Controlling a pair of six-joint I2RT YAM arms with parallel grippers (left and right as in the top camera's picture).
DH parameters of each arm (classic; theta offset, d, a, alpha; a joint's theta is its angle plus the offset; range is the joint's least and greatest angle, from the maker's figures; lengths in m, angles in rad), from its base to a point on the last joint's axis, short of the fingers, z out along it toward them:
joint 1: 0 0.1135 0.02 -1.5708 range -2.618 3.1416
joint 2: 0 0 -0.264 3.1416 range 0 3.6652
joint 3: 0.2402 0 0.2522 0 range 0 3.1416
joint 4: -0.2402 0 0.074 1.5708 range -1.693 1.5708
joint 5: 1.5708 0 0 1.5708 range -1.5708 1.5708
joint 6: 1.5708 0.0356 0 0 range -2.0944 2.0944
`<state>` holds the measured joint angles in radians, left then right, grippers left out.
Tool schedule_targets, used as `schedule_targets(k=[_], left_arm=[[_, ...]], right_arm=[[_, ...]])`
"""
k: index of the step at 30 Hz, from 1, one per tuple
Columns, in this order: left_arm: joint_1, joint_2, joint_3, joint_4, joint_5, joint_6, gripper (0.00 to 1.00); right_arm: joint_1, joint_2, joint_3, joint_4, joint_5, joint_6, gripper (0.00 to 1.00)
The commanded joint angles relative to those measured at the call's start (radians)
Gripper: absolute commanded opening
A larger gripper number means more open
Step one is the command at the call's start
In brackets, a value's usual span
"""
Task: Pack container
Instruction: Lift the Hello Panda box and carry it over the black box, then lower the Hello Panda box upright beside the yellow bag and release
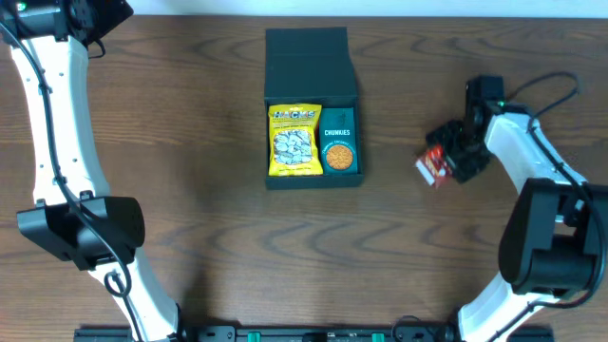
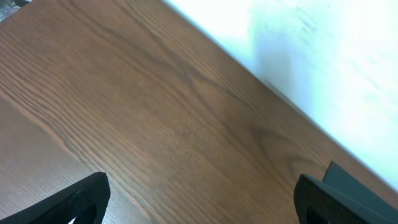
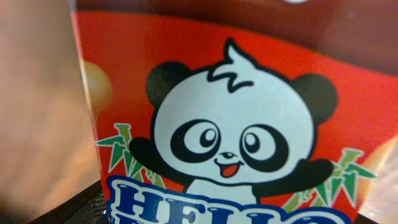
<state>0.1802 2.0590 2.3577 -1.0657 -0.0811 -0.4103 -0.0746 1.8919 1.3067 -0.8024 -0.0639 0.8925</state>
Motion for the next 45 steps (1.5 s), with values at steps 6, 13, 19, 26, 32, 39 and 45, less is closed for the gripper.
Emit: schedule_targets(k=[6, 13, 19, 26, 32, 39, 45], left_arm=[[0.001, 0.014, 0.000, 0.009, 0.003, 0.014, 0.95], [0.001, 0.014, 0.000, 0.009, 0.003, 0.014, 0.95], [0.001, 0.014, 0.000, 0.009, 0.003, 0.014, 0.95], [0.001, 0.014, 0.000, 0.008, 0.004, 0.014, 0.95], [0.001, 0.014, 0.000, 0.000, 0.004, 0.015, 0.95], [0.001, 0.014, 0.000, -0.004, 0.003, 0.015, 0.95], [0.001, 0.014, 0.000, -0.004, 0.004, 0.015, 0.95]], right_arm=[[0.135, 0.006, 0.261, -0.067, -0.019, -0.153, 0.73], [0.295, 0.006, 0.410, -0.116, -0.024, -0.228, 0.73], [0.404, 0.006, 0.413, -0.156, -0.041, -0.282, 0.74], [0.482, 0.019, 0.412, -0.183, -0.029, -0.357, 0.75], [0.495, 0.059, 0.412, -0.240, -0.030, -0.394, 0.76], [0.521, 0.106, 0.412, -0.237, -0.030, -0.420, 0.76], [0.550, 0.123, 0.412, -0.237, -0.030, -0.431, 0.77]])
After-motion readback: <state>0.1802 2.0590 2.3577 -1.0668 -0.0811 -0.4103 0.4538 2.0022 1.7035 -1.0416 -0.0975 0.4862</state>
